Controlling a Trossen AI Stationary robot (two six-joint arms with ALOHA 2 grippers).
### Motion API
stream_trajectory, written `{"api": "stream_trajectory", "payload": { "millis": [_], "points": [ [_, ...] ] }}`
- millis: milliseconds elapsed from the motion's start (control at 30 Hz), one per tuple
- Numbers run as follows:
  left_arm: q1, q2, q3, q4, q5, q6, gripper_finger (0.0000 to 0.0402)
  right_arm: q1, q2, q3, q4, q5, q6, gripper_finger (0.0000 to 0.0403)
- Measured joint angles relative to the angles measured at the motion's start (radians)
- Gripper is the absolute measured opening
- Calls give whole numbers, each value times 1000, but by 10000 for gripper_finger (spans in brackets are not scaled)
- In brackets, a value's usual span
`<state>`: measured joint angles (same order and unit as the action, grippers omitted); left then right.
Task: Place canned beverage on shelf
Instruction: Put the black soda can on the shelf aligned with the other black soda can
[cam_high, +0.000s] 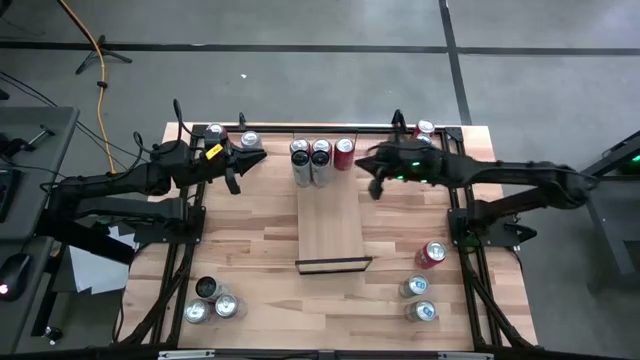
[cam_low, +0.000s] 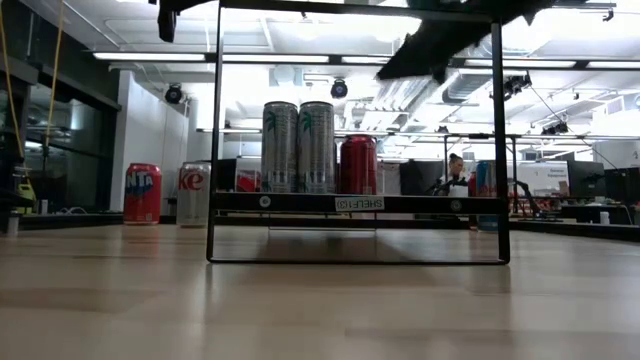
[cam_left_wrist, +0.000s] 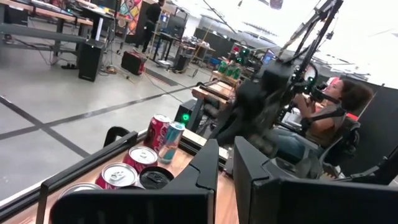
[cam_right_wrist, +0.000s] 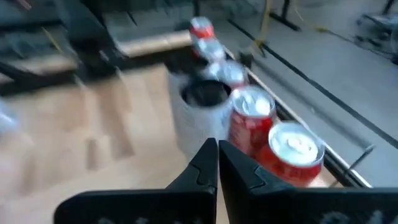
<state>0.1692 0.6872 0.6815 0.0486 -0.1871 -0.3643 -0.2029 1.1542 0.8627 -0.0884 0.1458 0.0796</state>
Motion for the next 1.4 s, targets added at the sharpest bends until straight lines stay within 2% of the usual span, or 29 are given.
{"api": "stream_trajectory", "payload": {
  "millis": [167,267,433,833,1000,1133,1400],
  "points": [
    [0,0,0,-4,2,14,3,0,-152,0,32,-94,50,0],
    [0,0,0,-7,2,37,3,0,-196,0,83,-105,61,0],
    [0,0,0,-6,2,53,3,0,-207,0,152,-105,51,0],
    [0,0,1,11,-6,61,13,0,-200,0,136,-105,51,0],
    [0,4,47,-41,-8,69,73,0,-200,0,137,-105,51,0],
    [0,7,71,-98,-6,112,153,0,-200,0,136,-105,51,0],
    [1,13,74,-104,-9,107,303,0,-200,0,134,-105,59,0]
  ]
}}
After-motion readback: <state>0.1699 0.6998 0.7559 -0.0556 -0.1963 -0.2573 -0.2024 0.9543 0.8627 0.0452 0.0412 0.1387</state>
